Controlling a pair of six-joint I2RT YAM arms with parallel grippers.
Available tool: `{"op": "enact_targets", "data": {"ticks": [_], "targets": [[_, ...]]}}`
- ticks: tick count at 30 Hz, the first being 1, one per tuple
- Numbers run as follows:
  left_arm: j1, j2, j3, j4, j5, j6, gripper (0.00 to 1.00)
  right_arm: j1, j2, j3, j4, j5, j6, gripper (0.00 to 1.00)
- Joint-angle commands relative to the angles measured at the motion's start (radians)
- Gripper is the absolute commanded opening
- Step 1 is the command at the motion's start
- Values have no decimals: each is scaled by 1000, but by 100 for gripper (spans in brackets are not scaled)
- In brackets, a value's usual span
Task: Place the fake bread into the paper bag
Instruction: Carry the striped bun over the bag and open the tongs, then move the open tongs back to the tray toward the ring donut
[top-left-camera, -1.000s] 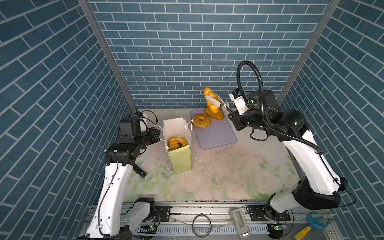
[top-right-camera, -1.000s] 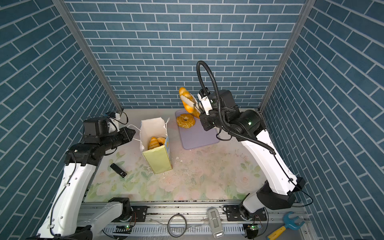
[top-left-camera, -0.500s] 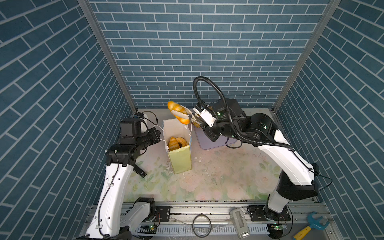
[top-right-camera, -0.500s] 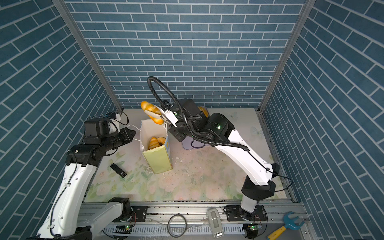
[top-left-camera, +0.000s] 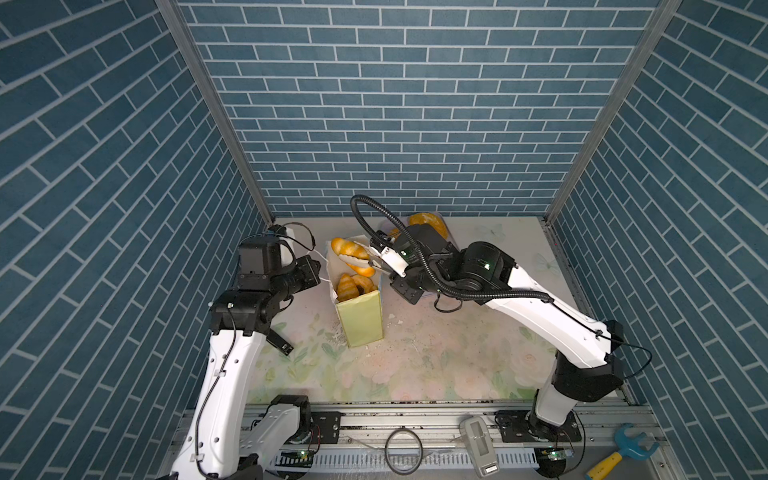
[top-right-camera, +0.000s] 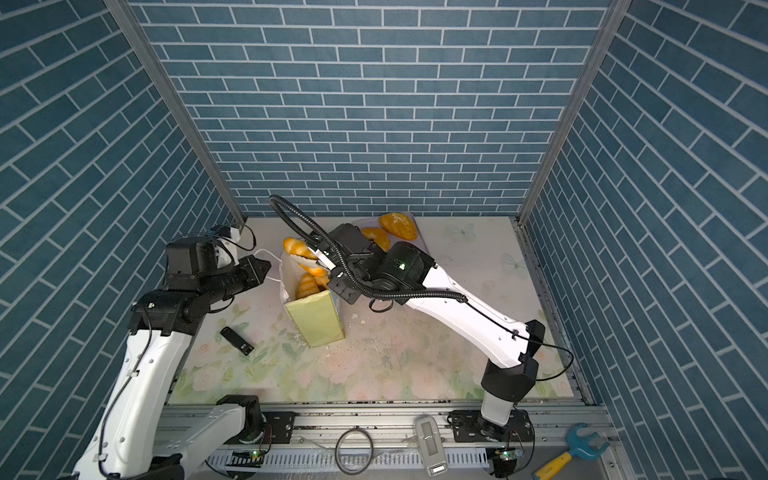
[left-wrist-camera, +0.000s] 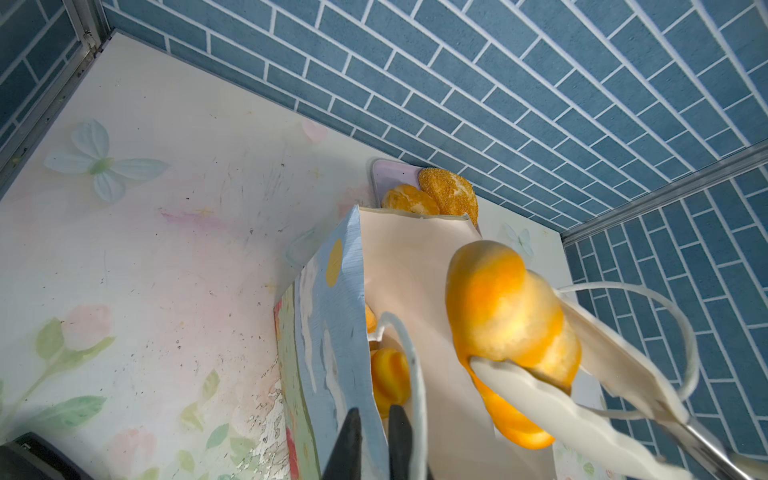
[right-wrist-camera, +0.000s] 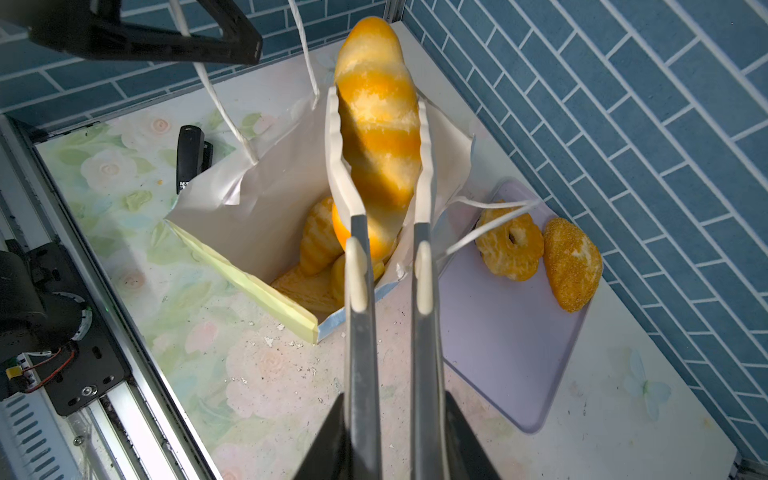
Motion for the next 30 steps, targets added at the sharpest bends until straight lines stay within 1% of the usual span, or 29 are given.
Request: {"op": "enact_targets", "data": {"ticks": [1, 8, 15, 18, 20, 22, 25, 27, 30], "targets": [[-7, -11, -8, -9, -2, 10, 15, 11, -37, 0, 47, 34, 39, 36], [-7, -11, -13, 3, 0, 1, 16, 17, -45, 16, 48, 70, 6, 47], [-7, 1, -2, 1, 2, 4, 16, 16, -52, 86, 47, 75, -20, 47], [-7, -1, -6, 1, 1, 5, 16, 12, -66, 135, 53, 107, -52, 47], [-7, -3, -8, 4, 4, 1, 16, 2, -62, 197, 30, 141, -69, 47], [-7, -5, -10, 8, 3, -3, 16, -30, -50, 275, -13, 144, -68, 47], [-8, -9, -4, 8, 2, -3, 16, -102, -51, 311, -49, 152, -49, 47], [-8, -9, -3, 5, -1, -3, 16, -162, -68, 286, -48, 150, -29, 47], [-8, -9, 0, 6, -2, -2, 16, -272, -113, 188, -5, 128, -1, 47]]}}
